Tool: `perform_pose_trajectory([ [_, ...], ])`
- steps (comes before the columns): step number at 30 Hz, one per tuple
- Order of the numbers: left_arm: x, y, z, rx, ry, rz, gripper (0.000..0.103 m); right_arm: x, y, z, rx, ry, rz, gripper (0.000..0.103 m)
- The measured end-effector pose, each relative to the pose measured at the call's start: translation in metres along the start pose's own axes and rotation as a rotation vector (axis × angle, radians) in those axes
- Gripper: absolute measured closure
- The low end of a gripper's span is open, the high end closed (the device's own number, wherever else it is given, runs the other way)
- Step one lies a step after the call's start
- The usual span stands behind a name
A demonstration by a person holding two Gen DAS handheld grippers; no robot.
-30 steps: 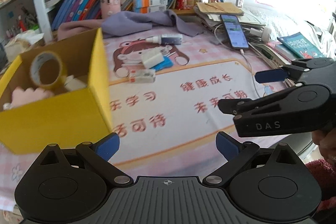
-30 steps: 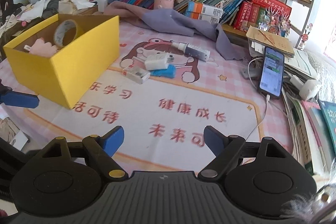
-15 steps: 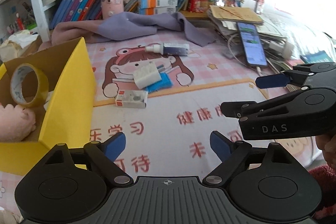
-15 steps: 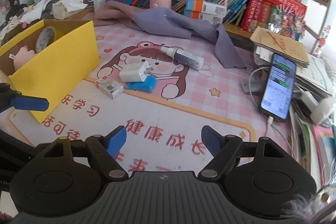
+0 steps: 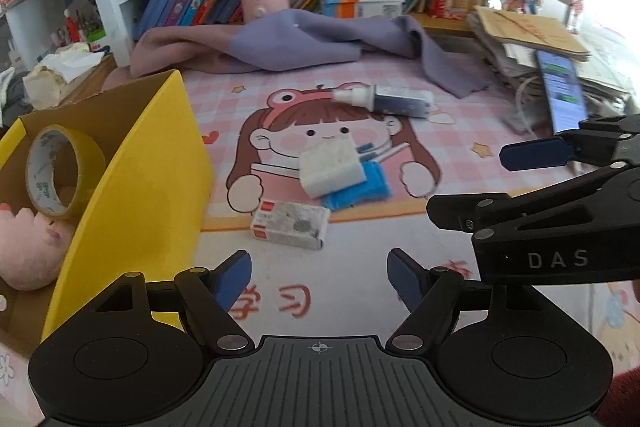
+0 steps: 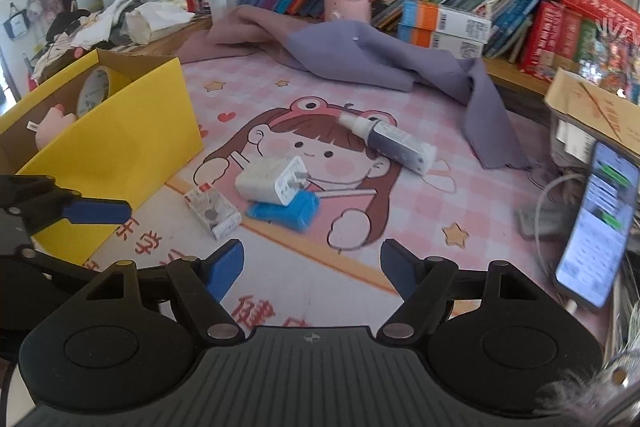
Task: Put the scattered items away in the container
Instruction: 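Move both tools toward the white charger plug and stapler-refill box, then grasp the white charger plug with the right gripper while the left gripper grasps the stapler-refill box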
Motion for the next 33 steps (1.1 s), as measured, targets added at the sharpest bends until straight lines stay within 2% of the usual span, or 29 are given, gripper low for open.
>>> perform_pose_trajectory([
  [8, 0.036, -0.011, -0.009, -0.028, -0.030, -0.038, 0.027, 0.031, 0.004, -0.019, -0.035, -0.035, -0.045, 0.028],
  [16, 0.061, -0.024, -0.007, -0.070, -0.070, -0.049, 0.025, 0.066, -0.002, -0.036, -0.100, -0.103, -0.127, 0.028],
  [21, 0.070, -0.026, -0.008, -0.067, -0.073, -0.056, 0.025, 0.088, -0.011, -0.044, -0.129, -0.140, -0.193, 0.028],
  [33, 0.079, -0.030, -0.011, -0.083, -0.056, -0.029, 0.025, 0.122, -0.022, -0.043, -0.194, -0.244, -0.277, 0.030],
])
Point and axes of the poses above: each gripper's, at about its wrist camera, not at the fingertips, and x roughly the way its jaws point, y to its right, z to its underside, the point moved 9 cm from there along x, roughly the way its jaws point, and after that the axes turned 7 degrees about x, right-handed, at the moved point
